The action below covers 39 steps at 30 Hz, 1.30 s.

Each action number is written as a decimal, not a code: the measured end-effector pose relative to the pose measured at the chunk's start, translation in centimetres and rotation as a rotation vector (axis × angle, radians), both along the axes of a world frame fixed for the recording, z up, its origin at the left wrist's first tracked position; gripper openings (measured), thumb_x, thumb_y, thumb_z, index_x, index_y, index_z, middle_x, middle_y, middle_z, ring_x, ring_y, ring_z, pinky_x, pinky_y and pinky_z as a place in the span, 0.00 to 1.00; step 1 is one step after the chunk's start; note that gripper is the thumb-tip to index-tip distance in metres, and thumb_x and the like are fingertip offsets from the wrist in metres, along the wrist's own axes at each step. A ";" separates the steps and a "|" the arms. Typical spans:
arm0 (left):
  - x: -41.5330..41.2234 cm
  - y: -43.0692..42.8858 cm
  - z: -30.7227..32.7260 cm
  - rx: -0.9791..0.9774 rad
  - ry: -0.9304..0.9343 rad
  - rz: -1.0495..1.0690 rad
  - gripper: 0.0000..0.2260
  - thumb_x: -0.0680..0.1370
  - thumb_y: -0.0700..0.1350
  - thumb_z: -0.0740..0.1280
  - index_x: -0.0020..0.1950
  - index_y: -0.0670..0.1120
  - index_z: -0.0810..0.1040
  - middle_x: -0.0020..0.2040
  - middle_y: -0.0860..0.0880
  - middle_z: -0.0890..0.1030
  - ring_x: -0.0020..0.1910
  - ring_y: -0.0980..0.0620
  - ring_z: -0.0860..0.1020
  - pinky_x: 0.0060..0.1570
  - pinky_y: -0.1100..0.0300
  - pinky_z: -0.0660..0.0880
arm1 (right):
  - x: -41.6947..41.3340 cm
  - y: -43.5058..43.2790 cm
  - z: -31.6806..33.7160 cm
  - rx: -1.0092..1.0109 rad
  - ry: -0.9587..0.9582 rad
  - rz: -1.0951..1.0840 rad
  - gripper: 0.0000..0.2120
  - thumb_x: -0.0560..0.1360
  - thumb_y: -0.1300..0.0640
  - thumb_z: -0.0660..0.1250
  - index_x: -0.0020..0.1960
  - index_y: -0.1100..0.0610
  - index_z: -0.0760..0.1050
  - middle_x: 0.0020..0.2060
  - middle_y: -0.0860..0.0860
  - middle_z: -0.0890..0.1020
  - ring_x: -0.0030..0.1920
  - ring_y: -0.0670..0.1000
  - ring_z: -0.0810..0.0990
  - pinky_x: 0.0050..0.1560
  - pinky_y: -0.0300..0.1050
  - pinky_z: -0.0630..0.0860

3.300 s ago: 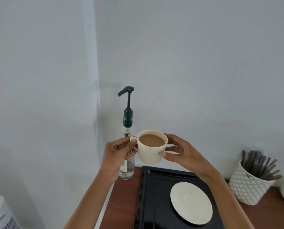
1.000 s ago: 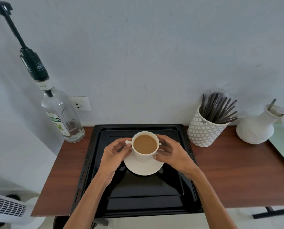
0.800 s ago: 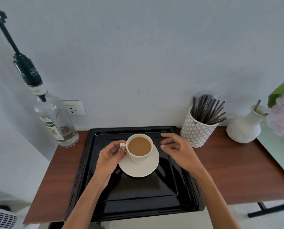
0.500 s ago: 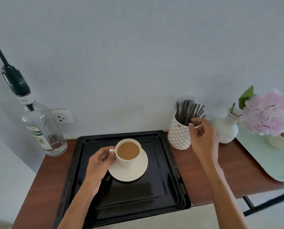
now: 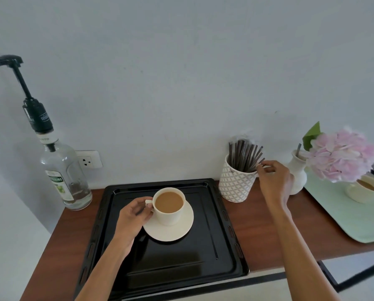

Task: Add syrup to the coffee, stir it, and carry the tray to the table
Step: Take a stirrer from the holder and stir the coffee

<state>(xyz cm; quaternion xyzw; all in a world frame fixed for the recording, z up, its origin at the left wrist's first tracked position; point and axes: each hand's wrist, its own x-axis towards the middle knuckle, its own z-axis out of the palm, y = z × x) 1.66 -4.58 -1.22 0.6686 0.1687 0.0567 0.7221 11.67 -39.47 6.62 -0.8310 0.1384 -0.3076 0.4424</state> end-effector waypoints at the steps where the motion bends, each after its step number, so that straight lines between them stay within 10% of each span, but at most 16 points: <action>1: 0.0 0.0 0.0 -0.004 0.002 0.000 0.07 0.80 0.36 0.70 0.55 0.45 0.84 0.51 0.46 0.89 0.58 0.44 0.83 0.58 0.50 0.78 | 0.1 0.0 0.1 -0.003 0.004 0.000 0.05 0.76 0.57 0.73 0.50 0.56 0.85 0.35 0.47 0.82 0.36 0.45 0.80 0.41 0.41 0.75; 12: 0.1 0.2 -0.2 -0.027 0.003 -0.004 0.07 0.80 0.37 0.70 0.55 0.46 0.85 0.53 0.45 0.88 0.59 0.45 0.83 0.63 0.47 0.78 | -0.2 1.6 1.1 -0.079 0.020 0.190 0.05 0.75 0.55 0.75 0.47 0.56 0.88 0.33 0.36 0.80 0.35 0.38 0.80 0.38 0.31 0.71; 22: 0.4 0.6 -0.6 -0.039 -0.003 -0.028 0.08 0.79 0.37 0.71 0.52 0.49 0.86 0.51 0.49 0.89 0.58 0.48 0.84 0.62 0.49 0.79 | 1.7 3.1 3.0 -0.394 0.078 0.274 0.06 0.75 0.53 0.76 0.48 0.54 0.89 0.41 0.49 0.89 0.35 0.39 0.78 0.33 0.33 0.66; 32: 0.6 0.6 -0.3 -0.051 -0.019 -0.044 0.07 0.79 0.38 0.71 0.53 0.47 0.86 0.50 0.49 0.89 0.57 0.49 0.85 0.63 0.49 0.79 | 2.2 2.9 5.7 -0.692 0.146 0.256 0.08 0.77 0.52 0.74 0.47 0.55 0.88 0.50 0.57 0.82 0.57 0.61 0.76 0.59 0.52 0.65; 39: 0.7 0.7 -0.2 -0.052 -0.031 -0.058 0.06 0.80 0.38 0.71 0.54 0.45 0.85 0.50 0.48 0.89 0.57 0.48 0.85 0.64 0.47 0.79 | -1.3 5.5 12.0 -0.568 -0.066 0.281 0.07 0.77 0.51 0.72 0.48 0.53 0.88 0.41 0.52 0.89 0.42 0.54 0.86 0.42 0.45 0.79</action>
